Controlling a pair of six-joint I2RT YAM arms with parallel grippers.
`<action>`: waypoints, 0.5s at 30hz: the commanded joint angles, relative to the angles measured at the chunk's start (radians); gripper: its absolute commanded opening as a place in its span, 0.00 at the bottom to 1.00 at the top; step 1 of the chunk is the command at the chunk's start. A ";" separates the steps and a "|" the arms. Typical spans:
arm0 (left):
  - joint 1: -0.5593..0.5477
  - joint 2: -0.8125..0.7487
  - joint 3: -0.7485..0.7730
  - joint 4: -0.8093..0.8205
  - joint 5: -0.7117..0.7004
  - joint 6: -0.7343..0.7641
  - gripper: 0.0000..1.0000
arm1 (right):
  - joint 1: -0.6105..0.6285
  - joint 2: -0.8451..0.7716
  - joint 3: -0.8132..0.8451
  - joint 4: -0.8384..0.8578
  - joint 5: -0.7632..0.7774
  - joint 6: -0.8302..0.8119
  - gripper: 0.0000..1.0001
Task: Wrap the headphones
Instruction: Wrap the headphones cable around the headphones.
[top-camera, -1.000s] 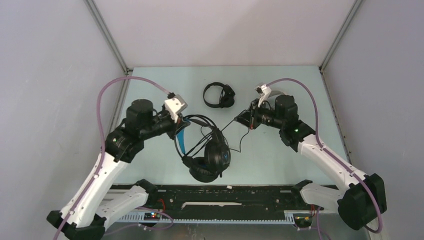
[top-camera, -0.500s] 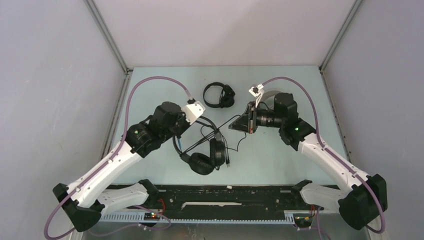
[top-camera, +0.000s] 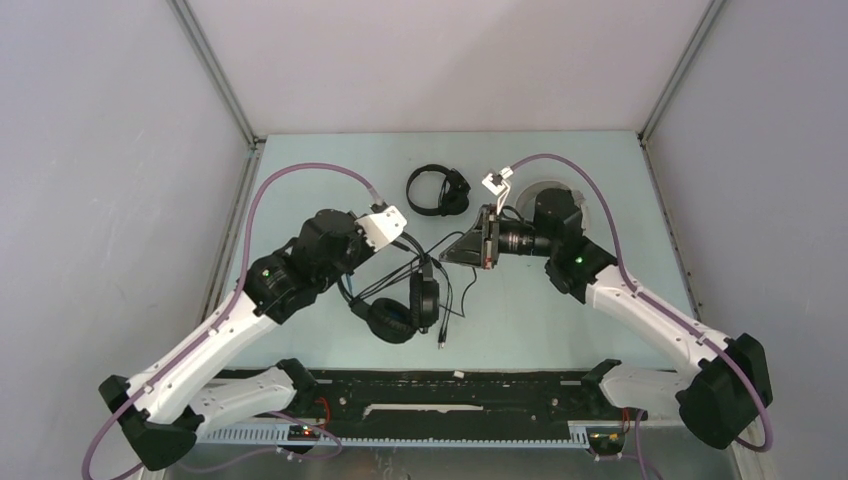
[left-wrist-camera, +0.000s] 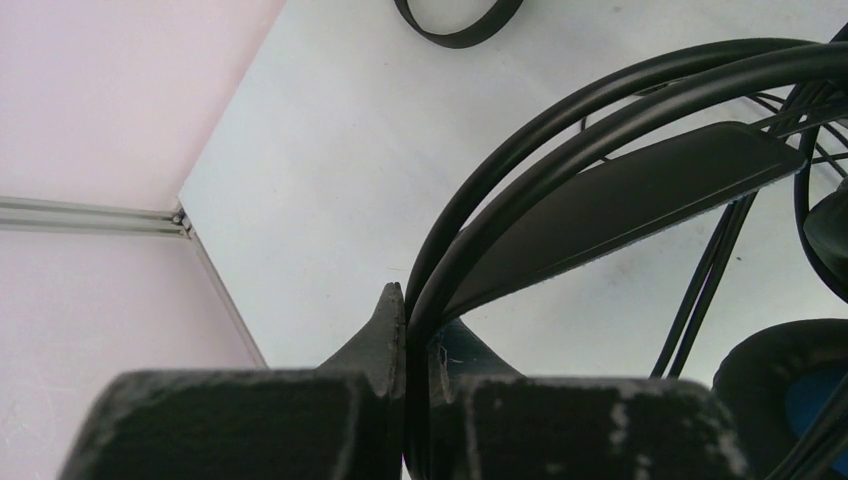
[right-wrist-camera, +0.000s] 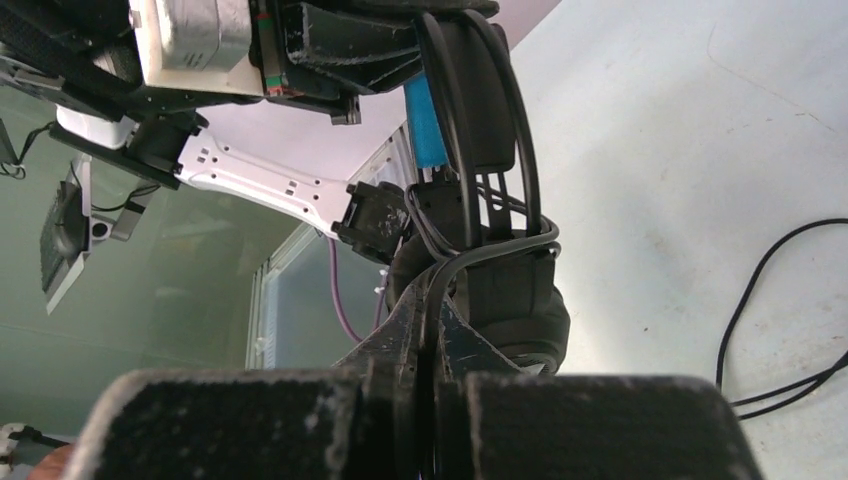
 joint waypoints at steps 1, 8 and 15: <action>-0.007 -0.046 -0.038 0.048 -0.076 0.040 0.00 | 0.005 0.015 0.052 0.141 -0.027 0.058 0.00; -0.011 -0.026 0.010 0.047 -0.170 -0.039 0.00 | 0.098 0.079 0.052 0.301 -0.063 0.161 0.04; -0.011 0.032 0.077 0.043 -0.269 -0.168 0.00 | 0.158 0.137 0.064 0.435 -0.041 0.244 0.07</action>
